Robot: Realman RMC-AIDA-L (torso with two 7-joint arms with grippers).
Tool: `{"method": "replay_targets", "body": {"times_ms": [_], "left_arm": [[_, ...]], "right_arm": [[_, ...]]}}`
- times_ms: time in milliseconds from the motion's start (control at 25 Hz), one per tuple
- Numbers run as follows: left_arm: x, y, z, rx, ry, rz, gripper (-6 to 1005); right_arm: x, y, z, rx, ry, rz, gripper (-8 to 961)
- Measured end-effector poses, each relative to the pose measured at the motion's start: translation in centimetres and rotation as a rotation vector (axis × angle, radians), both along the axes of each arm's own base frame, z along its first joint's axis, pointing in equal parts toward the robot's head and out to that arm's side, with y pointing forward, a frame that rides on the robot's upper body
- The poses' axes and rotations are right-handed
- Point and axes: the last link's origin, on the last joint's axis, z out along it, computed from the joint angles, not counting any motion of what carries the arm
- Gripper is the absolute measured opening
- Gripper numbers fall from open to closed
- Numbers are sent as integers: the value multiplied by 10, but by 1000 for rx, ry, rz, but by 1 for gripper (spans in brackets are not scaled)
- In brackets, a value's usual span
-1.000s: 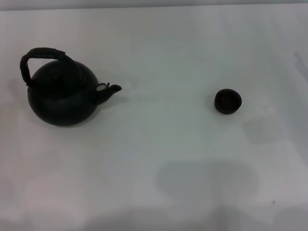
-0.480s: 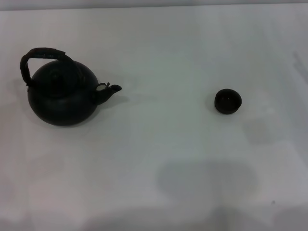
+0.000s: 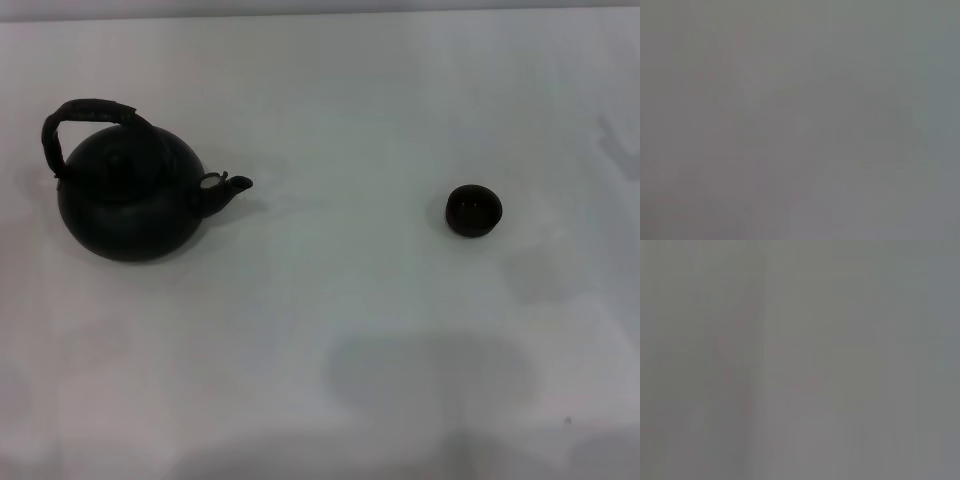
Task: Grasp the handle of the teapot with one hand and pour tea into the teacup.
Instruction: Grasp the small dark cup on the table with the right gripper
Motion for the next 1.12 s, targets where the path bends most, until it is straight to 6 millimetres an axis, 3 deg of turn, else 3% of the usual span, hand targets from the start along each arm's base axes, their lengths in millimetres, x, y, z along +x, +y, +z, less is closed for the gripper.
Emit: {"method": "replay_targets", "body": {"times_ms": [440, 720, 1120], "left_arm": [[0, -5, -3, -59, 40, -19, 611], [-2, -8, -2, -56, 46, -12, 610], [-3, -5, 2, -52, 56, -15, 612]], "right_arm": [[-1, -11, 19, -98, 34, 72, 842], [-13, -3, 34, -306, -7, 150, 843], [-42, 3, 37, -627, -110, 199, 843]]}}
